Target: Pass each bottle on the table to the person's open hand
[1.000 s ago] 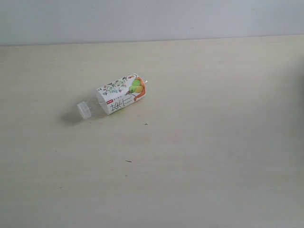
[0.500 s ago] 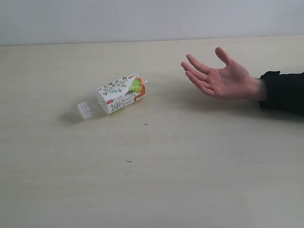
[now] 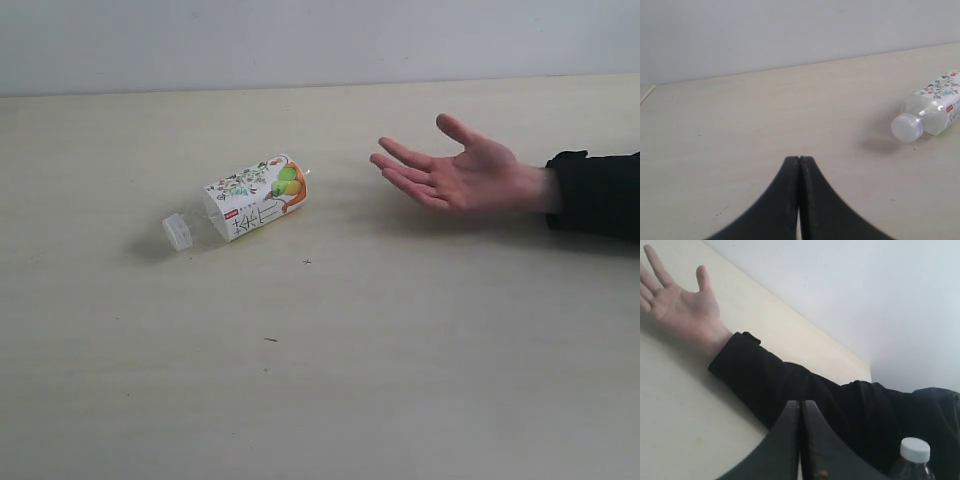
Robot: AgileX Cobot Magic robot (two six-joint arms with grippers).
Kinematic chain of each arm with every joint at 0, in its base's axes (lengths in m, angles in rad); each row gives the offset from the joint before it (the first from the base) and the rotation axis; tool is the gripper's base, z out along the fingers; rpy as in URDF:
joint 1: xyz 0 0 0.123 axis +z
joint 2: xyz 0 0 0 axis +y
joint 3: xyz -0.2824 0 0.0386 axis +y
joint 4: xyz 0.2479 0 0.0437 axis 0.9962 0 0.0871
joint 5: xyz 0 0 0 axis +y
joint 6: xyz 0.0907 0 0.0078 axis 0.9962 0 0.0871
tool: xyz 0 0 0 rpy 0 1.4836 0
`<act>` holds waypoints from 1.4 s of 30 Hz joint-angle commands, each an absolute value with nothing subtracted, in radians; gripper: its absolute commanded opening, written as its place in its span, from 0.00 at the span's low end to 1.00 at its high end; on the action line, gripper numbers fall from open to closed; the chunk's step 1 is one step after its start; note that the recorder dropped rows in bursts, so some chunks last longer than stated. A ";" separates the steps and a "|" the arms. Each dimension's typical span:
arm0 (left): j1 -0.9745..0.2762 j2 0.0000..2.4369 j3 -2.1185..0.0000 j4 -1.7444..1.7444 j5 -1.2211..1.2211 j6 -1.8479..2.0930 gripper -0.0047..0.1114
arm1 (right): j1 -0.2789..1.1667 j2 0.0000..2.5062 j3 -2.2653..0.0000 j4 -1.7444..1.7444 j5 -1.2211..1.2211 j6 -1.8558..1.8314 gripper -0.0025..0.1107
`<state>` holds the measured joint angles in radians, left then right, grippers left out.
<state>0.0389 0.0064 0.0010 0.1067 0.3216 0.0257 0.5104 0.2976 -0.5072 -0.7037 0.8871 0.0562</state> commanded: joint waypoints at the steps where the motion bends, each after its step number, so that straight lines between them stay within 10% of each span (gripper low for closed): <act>1: 0.040 0.000 0.000 0.103 0.320 0.024 0.05 | 0.512 0.576 -0.673 -0.732 0.849 0.080 0.02; 15: 0.040 0.000 0.000 0.103 0.320 0.024 0.05 | 0.512 1.504 -1.210 -0.362 0.725 -0.878 0.02; 26: 0.040 0.000 0.000 0.103 0.320 0.024 0.05 | 0.512 1.813 -1.248 -0.361 0.218 -0.966 0.07; 42: 0.040 0.000 0.000 0.103 0.320 0.024 0.05 | 0.506 2.230 -2.030 0.080 1.149 -1.255 0.02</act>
